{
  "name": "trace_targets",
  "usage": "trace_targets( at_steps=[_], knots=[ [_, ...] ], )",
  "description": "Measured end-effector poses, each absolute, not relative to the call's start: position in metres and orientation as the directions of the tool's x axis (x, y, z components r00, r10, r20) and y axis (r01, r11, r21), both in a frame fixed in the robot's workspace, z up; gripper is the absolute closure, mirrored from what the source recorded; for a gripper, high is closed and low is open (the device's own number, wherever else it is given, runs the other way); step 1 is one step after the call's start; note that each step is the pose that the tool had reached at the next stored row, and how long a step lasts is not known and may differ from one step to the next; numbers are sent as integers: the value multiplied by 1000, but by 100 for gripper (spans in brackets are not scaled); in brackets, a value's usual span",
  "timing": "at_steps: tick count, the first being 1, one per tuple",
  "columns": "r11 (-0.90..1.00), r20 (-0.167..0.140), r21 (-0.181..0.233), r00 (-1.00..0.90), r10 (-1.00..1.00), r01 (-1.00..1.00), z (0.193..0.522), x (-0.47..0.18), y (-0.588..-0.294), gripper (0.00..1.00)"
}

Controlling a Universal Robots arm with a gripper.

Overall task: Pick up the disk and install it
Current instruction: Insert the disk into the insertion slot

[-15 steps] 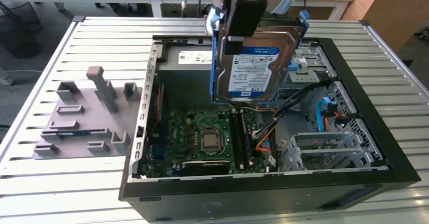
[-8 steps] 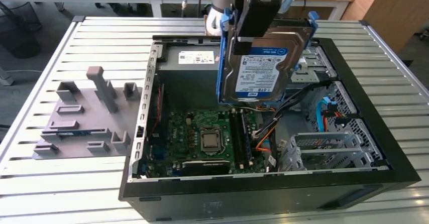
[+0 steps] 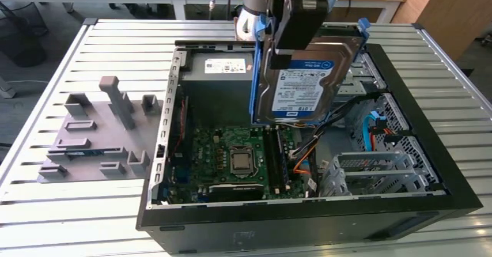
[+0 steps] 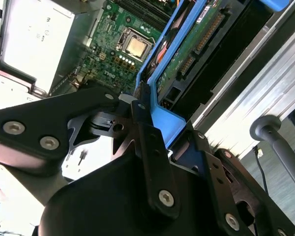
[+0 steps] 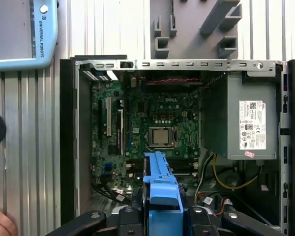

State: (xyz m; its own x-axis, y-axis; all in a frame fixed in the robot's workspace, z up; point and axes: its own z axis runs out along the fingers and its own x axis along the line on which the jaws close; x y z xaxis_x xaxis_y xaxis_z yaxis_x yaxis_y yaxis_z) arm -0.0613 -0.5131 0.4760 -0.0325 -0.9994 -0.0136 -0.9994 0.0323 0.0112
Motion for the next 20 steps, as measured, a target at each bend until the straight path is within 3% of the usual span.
trace_targets(
  at_steps=[20],
  knots=[
    [33, -14, 14, -33, -999, -999, 474, -46, -548, 64]
  ],
)
